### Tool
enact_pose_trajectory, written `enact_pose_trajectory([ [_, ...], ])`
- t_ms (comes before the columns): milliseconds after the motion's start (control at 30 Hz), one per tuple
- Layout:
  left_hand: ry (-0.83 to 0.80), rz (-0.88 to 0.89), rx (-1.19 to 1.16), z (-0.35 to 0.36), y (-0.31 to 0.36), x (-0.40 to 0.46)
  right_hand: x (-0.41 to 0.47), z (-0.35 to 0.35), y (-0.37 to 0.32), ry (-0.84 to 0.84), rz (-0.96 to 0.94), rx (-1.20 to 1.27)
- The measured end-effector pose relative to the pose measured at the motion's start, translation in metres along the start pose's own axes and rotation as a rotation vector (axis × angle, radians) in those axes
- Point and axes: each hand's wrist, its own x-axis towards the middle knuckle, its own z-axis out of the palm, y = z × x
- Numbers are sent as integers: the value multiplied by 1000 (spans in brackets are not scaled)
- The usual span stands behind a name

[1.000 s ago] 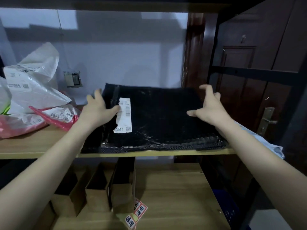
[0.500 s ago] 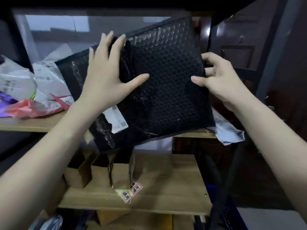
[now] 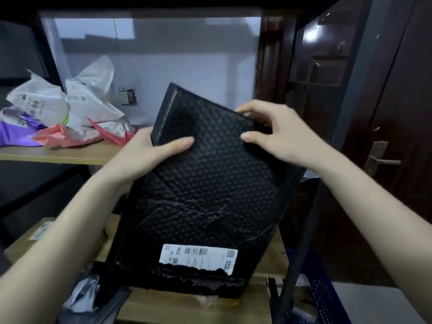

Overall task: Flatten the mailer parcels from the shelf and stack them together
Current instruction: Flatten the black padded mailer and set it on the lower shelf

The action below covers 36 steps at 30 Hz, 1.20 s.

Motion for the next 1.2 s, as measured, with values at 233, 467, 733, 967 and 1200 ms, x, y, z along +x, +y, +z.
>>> enact_pose_trajectory([
  [233,6,-370,-203,0,-89,-43,-39,71,40,-158,-20,-159],
  [467,153,-619,-289,14,-175,-58,-90,128,94,-354,241,-170],
  [733,207,-740,-368,46,-243,-25,-137,171,156,-295,838,273],
  [967,75,-469,370,93,-299,4,-146,193,209,-93,986,239],
  [1200,-392,-254,823,116,-354,-6,-120,233,248,-144,973,29],
])
